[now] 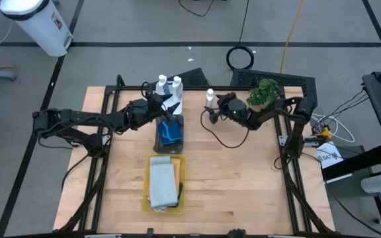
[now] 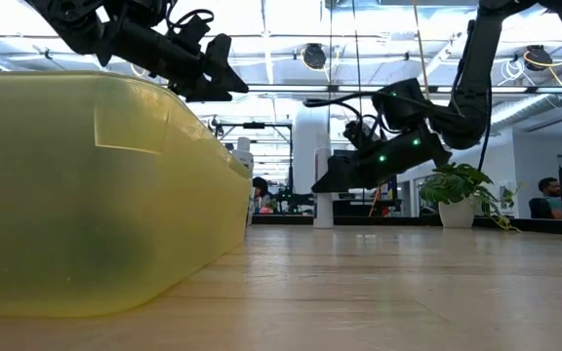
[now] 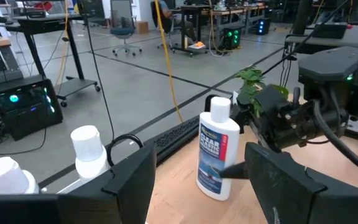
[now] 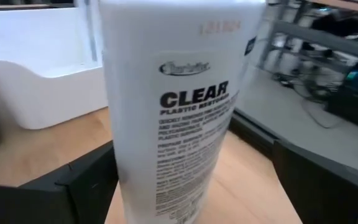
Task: Pick & Place Kitchen Items
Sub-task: Put the white plastic restorer bottle into the white bin
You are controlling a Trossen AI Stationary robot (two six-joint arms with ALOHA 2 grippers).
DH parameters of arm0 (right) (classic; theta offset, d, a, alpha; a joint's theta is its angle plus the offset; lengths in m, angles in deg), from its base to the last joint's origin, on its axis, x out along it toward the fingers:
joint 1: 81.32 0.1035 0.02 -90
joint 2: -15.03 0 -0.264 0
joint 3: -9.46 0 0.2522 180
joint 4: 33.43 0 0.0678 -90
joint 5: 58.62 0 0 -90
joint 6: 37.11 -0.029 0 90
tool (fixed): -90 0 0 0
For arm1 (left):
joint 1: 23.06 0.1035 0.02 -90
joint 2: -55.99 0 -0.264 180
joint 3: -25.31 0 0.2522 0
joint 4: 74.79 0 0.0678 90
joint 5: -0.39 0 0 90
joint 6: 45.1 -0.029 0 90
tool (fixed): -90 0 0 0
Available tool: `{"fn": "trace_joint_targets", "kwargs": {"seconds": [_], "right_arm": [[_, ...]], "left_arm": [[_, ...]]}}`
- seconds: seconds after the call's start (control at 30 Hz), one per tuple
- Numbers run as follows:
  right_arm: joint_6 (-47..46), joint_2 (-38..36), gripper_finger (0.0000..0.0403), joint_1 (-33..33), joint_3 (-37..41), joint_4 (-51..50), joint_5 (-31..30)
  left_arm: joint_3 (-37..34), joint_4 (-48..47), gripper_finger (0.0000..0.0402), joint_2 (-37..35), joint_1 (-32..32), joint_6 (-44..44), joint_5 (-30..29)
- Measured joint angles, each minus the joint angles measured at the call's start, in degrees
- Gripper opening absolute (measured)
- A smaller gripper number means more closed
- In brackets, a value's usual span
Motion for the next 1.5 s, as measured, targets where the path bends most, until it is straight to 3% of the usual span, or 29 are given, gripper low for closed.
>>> {"fn": "trace_joint_targets", "kwargs": {"seconds": [0.27, 0.73, 1.17, 1.4, 1.5], "right_arm": [[-0.85, -0.02, 0.0325, 0.82, 0.0, 0.01, -6.69], [-0.33, -0.02, 0.017, 0.79, 0.0, 0.04, -4.66], [-0.56, -0.07, 0.0034, 0.77, 0.0, -0.23, 20.29], [-5.46, -0.11, 0.0028, 0.79, 0.0, -2.82, 44.2], [-6.84, -0.13, 0.0031, 1.18, 0.0, -5.02, 51.02]], "left_arm": [[0.0, -0.02, 0.0251, 0.0, 0.02, 0.05, 0.02], [0.0, -0.02, 0.0251, 0.0, 0.02, 0.23, 0.07], [-0.02, -1.05, 0.0251, 0.02, 0.01, 1.01, 0.08], [-0.02, -1.15, 0.0251, 0.02, 0.0, 1.66, 0.08], [-0.02, -1.29, 0.0251, 0.02, 0.02, 2.7, 0.09]]}}
